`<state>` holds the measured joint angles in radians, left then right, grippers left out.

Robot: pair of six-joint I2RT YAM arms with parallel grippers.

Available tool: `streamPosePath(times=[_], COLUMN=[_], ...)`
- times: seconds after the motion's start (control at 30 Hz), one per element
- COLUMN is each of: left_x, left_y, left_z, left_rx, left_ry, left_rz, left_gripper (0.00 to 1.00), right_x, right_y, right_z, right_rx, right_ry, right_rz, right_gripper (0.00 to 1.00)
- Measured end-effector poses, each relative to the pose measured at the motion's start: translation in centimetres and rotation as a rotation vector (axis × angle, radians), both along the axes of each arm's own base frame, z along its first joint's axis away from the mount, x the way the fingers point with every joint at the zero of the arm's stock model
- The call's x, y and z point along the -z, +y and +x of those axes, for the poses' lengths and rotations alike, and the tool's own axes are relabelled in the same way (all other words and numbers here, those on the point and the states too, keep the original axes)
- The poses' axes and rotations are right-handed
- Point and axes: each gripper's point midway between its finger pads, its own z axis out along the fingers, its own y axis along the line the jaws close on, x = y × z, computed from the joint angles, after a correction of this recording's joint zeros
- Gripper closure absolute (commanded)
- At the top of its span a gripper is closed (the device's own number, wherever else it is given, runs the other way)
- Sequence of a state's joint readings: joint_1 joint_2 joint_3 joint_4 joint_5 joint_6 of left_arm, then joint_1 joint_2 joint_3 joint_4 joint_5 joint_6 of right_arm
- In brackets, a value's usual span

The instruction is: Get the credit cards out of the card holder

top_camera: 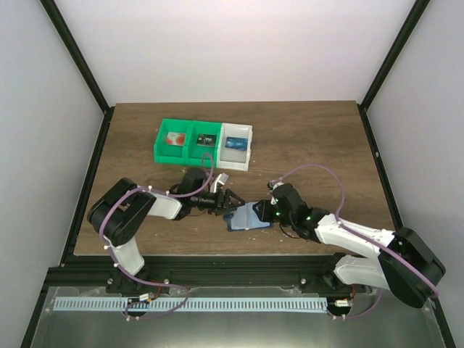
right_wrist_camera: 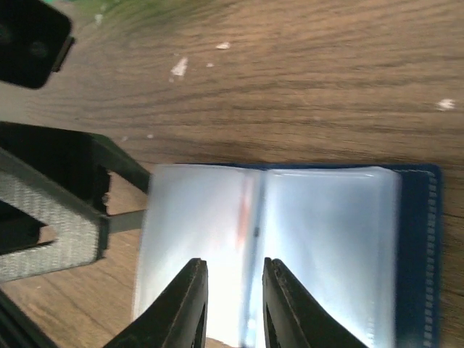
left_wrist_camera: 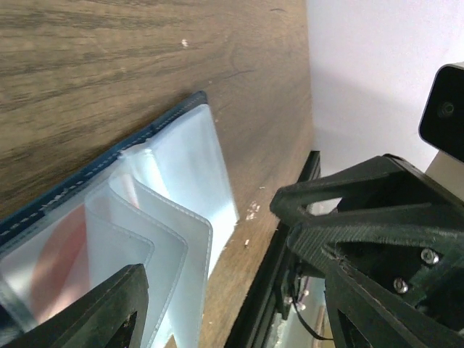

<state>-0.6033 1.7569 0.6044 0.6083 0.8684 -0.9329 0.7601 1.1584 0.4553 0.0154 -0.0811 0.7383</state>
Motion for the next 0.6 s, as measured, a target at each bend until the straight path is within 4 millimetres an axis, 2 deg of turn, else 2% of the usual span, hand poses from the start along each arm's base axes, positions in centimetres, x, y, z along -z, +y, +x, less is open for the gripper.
streamPosePath(times=[0.23, 0.37, 0.53, 0.6], left_x=[1.9, 2.5, 2.4, 1.9], left_y=[0.7, 1.0, 0.9, 0.7], left_z=[0.1, 0.0, 0.0, -0.1], left_rx=[-0.014, -0.017, -0.018, -0.016], left_ry=[-0.002, 0.0, 0.014, 0.019], left_rz=[0.093, 0.125, 0.115, 0.096], left_gripper=[0.32, 0.32, 0.33, 0.33], right_x=[1.8, 2.5, 5.4, 5.9], right_y=[-2.8, -3.6, -4.4, -4.5], right_z=[1.1, 1.5, 0.2, -0.2], right_rx=[0.067, 0.087, 0.079, 0.074], right_ry=[0.033, 0.044, 0.122, 0.139], right_rz=[-0.06, -0.073, -0.11, -0.108], right_gripper=[0.75, 0.75, 0.75, 0.75])
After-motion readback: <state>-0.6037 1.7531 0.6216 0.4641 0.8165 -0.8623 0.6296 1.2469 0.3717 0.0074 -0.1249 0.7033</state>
